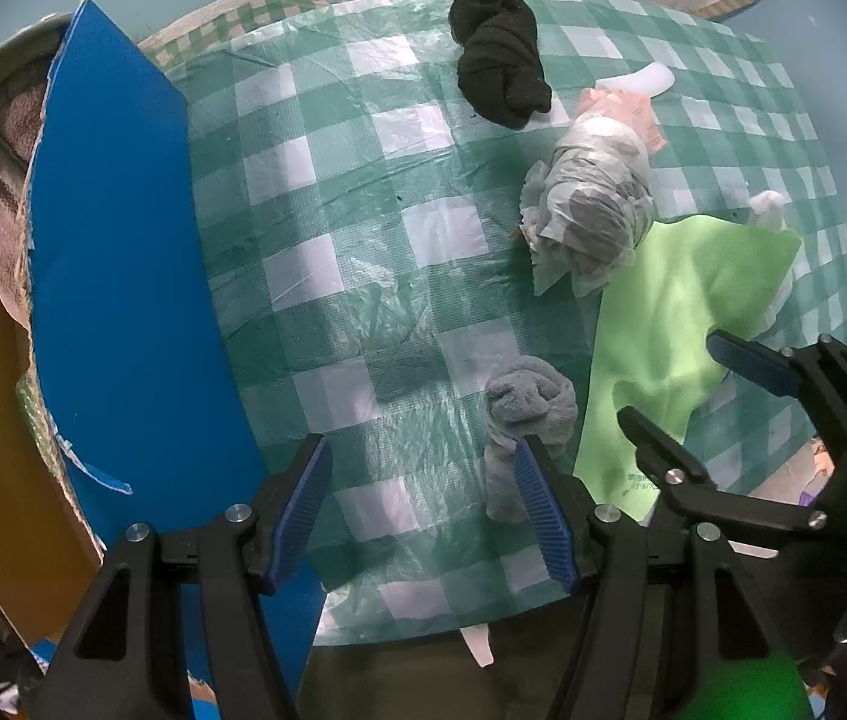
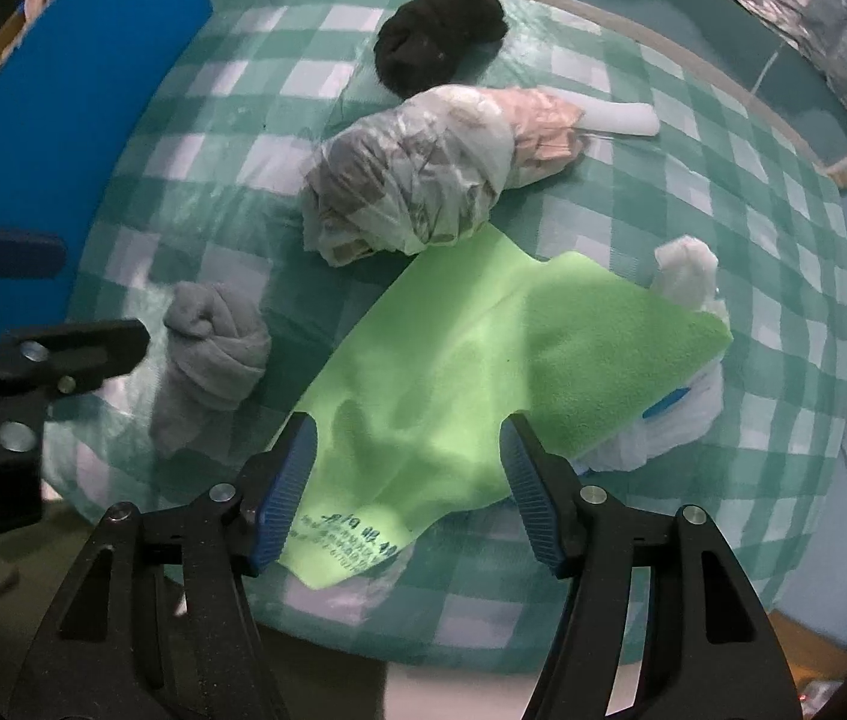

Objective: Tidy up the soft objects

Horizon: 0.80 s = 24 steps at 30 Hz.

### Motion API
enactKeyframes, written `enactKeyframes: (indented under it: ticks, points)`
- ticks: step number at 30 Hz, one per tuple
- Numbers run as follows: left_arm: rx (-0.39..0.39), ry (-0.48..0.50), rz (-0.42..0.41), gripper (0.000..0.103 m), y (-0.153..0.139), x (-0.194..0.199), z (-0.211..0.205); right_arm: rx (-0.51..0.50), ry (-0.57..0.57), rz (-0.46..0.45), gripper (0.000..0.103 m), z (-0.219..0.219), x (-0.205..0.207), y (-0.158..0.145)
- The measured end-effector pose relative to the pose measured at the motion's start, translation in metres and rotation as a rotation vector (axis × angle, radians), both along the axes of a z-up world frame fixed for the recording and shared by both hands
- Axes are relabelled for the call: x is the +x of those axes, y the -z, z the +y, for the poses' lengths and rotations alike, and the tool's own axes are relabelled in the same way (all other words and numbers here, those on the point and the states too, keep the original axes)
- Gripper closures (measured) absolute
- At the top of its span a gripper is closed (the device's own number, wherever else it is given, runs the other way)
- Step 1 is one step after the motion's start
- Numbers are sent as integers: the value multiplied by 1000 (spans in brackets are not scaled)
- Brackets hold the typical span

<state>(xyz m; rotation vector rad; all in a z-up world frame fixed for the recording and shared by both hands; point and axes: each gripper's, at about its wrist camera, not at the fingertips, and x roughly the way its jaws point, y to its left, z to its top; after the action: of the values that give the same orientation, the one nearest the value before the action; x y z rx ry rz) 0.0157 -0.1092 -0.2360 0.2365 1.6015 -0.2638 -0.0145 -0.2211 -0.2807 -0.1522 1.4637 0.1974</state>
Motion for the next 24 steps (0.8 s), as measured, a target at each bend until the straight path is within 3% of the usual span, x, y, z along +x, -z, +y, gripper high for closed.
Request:
enactKeyframes:
  ticks: [6,8,12,16,20,24]
  points:
    - [-3,-8,4,38,-2,2,-1,-22,-58,18,39,12,-2,8]
    - [-1,-6,2,38,-3,4,-1,-8,-66,53,48,18,-4,15]
    - [-2,-5,2,38,-5,4,-1,-8,-62,34,59,29,-5,18]
    - [5,4,2,38,-5,3,-4,0,-24,28,91,20,-5,17]
    - [8,5,9,38,-2,1,-7,65,14,41,99,12,-6,19]
    - [10,7,10,38,2,-1,-8,179,112,84,100,-8,-8,22]
